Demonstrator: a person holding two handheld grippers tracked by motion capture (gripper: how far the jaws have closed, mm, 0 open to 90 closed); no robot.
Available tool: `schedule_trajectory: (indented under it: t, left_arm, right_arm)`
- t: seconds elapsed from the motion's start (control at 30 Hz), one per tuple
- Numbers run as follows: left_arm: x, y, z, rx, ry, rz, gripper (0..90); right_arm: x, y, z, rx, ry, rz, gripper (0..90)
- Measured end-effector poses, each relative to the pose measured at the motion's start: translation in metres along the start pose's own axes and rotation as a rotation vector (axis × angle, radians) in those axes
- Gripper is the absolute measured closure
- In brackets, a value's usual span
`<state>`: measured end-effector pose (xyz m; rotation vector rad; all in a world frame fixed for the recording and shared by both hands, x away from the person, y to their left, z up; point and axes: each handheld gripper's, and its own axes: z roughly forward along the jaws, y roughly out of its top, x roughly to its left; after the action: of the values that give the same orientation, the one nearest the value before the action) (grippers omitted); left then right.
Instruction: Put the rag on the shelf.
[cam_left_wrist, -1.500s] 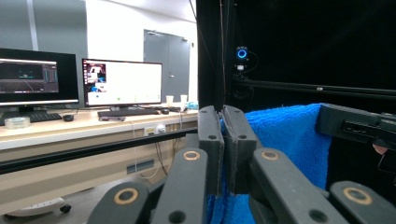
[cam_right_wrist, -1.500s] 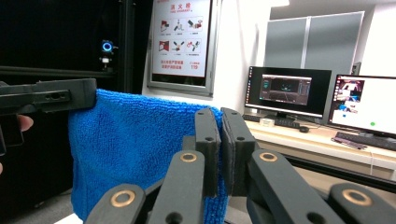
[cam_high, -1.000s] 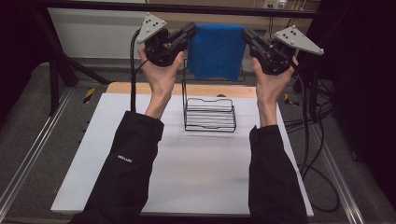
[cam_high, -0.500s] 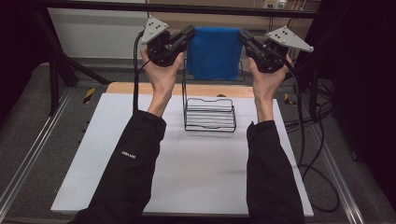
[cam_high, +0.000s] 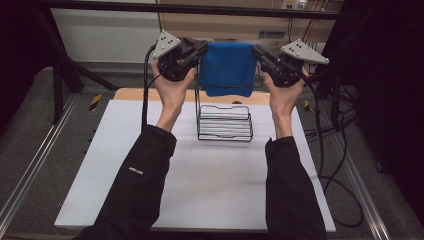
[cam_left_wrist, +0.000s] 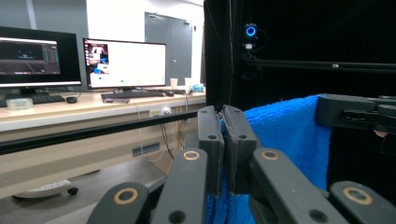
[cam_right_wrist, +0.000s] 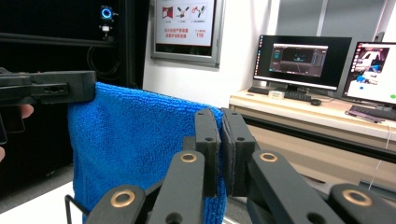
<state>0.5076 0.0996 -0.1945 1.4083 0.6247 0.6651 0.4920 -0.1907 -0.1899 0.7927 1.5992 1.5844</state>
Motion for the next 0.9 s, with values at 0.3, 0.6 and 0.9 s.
schedule_trajectory:
  t: [0.3,0.6,0.9]
  left_arm:
    - [-0.002,-0.014,-0.004,0.041,-0.015,0.01,86.3]
    - [-0.008,-0.02,-0.006,0.066,-0.039,0.021,86.2]
    - [-0.011,-0.022,-0.011,0.092,-0.057,0.043,85.9]
  right_arm:
    - [0.003,-0.019,-0.006,0.016,0.015,0.014,86.8]
    - [0.002,-0.028,-0.015,0.026,0.021,0.022,86.6]
    - [0.003,-0.031,-0.024,0.04,0.045,0.027,86.4]
